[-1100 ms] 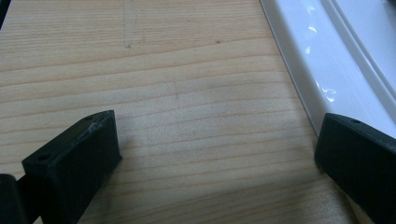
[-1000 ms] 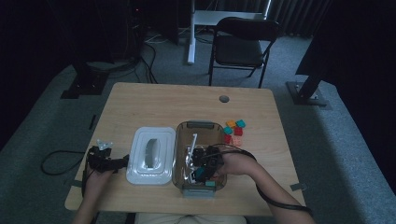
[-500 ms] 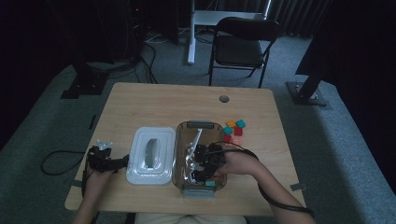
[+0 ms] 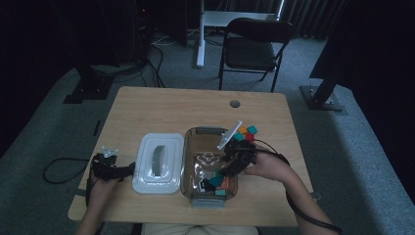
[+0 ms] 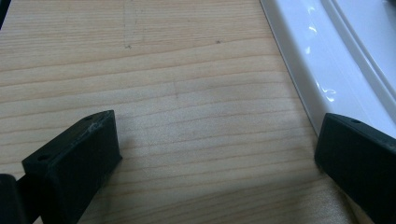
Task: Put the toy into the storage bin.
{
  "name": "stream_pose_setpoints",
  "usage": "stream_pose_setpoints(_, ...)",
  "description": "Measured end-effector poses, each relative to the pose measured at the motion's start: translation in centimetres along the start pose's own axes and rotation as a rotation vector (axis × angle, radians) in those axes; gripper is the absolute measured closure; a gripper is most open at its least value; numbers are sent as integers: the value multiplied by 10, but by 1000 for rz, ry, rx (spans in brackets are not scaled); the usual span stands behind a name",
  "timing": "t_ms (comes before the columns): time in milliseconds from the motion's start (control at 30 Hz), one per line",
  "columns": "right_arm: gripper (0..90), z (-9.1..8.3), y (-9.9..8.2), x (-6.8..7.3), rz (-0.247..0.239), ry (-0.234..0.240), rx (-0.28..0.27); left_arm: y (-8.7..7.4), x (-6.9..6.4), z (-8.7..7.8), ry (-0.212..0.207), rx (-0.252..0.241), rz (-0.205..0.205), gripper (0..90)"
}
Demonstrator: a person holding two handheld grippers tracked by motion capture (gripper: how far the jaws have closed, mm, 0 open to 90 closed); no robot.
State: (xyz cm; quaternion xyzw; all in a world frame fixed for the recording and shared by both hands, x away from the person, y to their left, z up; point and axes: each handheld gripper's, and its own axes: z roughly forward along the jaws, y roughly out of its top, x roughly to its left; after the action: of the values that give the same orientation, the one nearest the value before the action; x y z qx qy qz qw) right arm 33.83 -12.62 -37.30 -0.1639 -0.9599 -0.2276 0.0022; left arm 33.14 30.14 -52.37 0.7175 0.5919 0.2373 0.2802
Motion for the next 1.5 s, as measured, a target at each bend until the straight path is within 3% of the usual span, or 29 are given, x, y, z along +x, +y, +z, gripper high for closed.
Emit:
stream_pose_setpoints(333, 432, -31, -29, -25, 102, -92, -87, 0, 0, 0, 0, -1, 0, 5)
stream_pose_setpoints(500, 426, -36, -43, -39, 162, -126, -113, 0, 0, 0, 0, -2, -1, 5)
stream_pose_setpoints(667, 426, -37, -60, -60, 253, -150, -125, 0, 0, 0, 1, -4, -1, 5)
stream_pose_setpoints(800, 427, -27, -74, -79, 341, -176, -112, 0, 0, 0, 0, -2, 0, 5)
stream_pose_setpoints(867, 427, -21, -80, -88, 392, -168, -118, 0, 0, 0, 0, -2, 0, 5)
stream_pose_setpoints(1133, 417, 18, -94, -115, 568, -195, -104, 0, 0, 0, 0, -2, 0, 5)
stream_pose_setpoints(1300, 408, 34, -94, -126, 632, -240, -97, 0, 0, 0, 0, -2, -1, 5)
stream_pose_setpoints(1367, 408, 40, -94, -131, 664, -236, -103, 0, 0, 0, 0, -2, 0, 5)
stream_pose_setpoints(1500, 408, 49, -93, -135, 685, -256, -80, 0, 0, 0, 0, -2, 0, 5)
